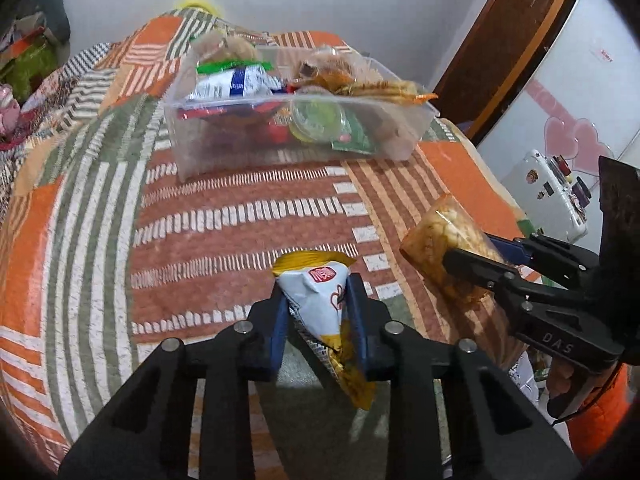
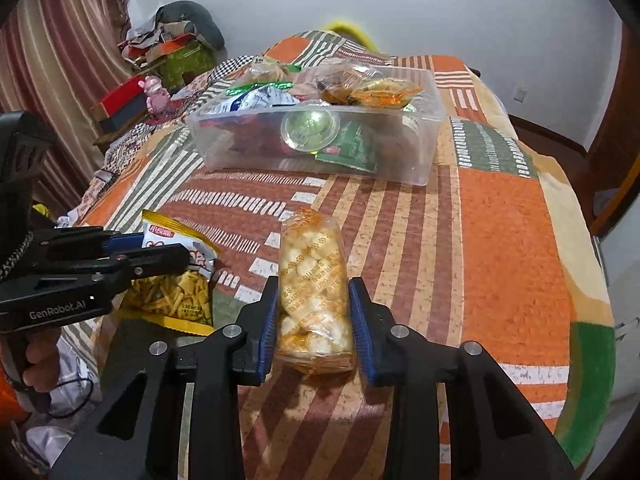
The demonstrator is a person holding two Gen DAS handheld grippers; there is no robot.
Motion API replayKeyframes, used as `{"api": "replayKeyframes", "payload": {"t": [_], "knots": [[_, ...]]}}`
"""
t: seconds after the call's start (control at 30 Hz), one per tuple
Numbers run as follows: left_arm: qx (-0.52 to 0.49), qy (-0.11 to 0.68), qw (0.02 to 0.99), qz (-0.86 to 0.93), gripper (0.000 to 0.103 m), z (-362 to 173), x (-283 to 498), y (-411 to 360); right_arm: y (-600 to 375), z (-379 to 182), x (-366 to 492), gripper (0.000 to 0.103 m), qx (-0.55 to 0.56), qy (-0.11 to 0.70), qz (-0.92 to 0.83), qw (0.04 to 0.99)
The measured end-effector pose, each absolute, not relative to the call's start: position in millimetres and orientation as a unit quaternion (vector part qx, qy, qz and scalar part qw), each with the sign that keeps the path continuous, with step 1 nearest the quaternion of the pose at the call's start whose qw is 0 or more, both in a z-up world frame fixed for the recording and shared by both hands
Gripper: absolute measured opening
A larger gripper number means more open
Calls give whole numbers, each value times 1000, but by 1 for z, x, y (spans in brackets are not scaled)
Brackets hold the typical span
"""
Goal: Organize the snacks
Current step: 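Carry the chip bag over the box with the left tool while the right tool carries the puff bag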
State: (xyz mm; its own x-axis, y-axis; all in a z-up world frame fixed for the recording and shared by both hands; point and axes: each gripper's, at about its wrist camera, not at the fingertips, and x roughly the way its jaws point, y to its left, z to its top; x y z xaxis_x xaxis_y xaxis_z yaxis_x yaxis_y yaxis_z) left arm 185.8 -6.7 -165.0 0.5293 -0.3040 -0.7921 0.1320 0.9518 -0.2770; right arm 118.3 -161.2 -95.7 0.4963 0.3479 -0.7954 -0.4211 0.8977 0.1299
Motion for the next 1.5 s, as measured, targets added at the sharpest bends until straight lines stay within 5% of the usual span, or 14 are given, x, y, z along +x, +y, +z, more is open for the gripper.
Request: {"api": "replayKeyframes", "payload": {"t": [0.97,1.5], "knots": [[-32,336,937,-86,21,-63,265,7,-160,-17,194,30,19,344,221,913],[-24,356,930,-88,21,-86,336,-9,-162,-34,260,30,30,357,173,918]]}}
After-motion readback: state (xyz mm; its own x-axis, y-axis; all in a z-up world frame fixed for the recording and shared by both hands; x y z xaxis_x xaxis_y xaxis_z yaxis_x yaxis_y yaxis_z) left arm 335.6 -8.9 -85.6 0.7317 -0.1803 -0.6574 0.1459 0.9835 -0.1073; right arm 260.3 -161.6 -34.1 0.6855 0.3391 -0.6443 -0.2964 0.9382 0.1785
